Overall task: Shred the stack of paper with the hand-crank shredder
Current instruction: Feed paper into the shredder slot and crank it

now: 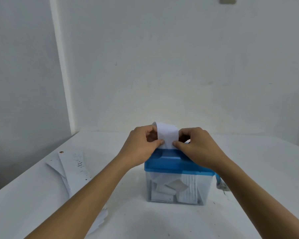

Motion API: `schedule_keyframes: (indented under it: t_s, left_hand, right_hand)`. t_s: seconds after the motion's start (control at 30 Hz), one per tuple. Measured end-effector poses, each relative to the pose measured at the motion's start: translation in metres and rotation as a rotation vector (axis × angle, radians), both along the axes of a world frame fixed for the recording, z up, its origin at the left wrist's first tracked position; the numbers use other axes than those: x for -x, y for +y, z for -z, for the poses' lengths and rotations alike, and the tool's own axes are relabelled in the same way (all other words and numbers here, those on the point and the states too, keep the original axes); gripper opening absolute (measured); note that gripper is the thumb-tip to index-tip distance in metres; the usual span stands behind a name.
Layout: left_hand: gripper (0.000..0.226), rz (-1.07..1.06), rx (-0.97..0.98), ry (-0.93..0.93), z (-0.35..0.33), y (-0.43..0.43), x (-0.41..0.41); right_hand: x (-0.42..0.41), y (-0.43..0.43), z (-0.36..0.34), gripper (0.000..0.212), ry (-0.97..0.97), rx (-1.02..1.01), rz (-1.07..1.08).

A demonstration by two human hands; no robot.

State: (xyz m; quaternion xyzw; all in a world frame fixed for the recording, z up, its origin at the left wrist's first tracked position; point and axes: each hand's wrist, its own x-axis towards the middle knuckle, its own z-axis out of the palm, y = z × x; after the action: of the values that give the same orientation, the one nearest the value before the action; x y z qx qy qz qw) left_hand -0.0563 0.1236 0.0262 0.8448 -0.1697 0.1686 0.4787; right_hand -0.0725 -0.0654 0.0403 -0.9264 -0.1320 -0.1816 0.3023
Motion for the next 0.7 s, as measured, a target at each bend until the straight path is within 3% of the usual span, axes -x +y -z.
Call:
schedule_keyframes:
  t_s: [0.23, 0.43, 0.53, 0.7]
  left_hand:
    - [0.026, -0.035, -0.117, 0.063, 0.005, -0.005, 0.002]
    - [0.025, -0.044, -0.030, 0.109, 0.016, -0.011, 0.001]
    - [0.021, -0.039, 0.024, 0.116, 0.021, -0.015, 0.001]
    - [0.013, -0.027, 0.120, 0.090, 0.030, -0.018, 0.003]
  right_hand:
    - [0.004, 0.000, -0.003, 0.008, 0.008, -0.005, 0.024]
    - [0.005, 0.002, -0.004, 0.005, 0.002, 0.018, 0.029]
    - [0.018, -0.013, -0.005, 0.025, -0.045, 0.045, 0.070]
    - [0.072, -0.069, 0.032, 0.041, -0.004, -0.204, 0.184]
